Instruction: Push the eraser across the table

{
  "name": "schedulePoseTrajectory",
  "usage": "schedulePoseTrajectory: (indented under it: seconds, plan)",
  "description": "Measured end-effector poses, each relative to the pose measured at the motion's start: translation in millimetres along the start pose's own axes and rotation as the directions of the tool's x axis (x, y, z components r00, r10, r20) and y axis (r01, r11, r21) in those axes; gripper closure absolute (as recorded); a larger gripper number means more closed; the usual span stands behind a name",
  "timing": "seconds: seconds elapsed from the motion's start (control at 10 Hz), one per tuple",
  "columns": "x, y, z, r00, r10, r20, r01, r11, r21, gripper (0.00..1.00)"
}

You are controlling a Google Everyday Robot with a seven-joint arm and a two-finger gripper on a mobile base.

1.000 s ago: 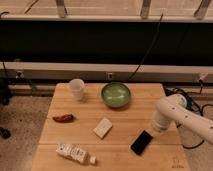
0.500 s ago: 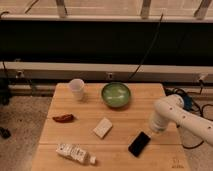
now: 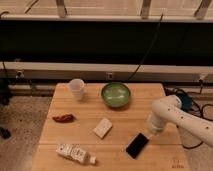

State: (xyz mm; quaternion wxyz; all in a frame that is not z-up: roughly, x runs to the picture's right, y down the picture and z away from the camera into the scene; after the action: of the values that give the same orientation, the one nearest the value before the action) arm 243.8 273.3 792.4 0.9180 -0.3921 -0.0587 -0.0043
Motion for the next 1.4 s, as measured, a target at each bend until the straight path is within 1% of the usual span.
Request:
schedulePoseTrajectory:
  seconds: [0.4, 0.7, 1.2, 1.4]
  plan:
    - [-14, 3, 2, 0.999, -0.035, 0.003, 0.035, 0.999, -0.013, 0.87]
    - [-29, 6, 4, 0.998, -0.069, 0.006, 0.069, 0.997, -0.025, 0.87]
    - [-41, 13, 6, 0.994, -0.106, 0.008, 0.106, 0.994, -0.036, 0.87]
    - [-55, 15, 7, 0.991, -0.130, 0.008, 0.131, 0.991, -0.040, 0.87]
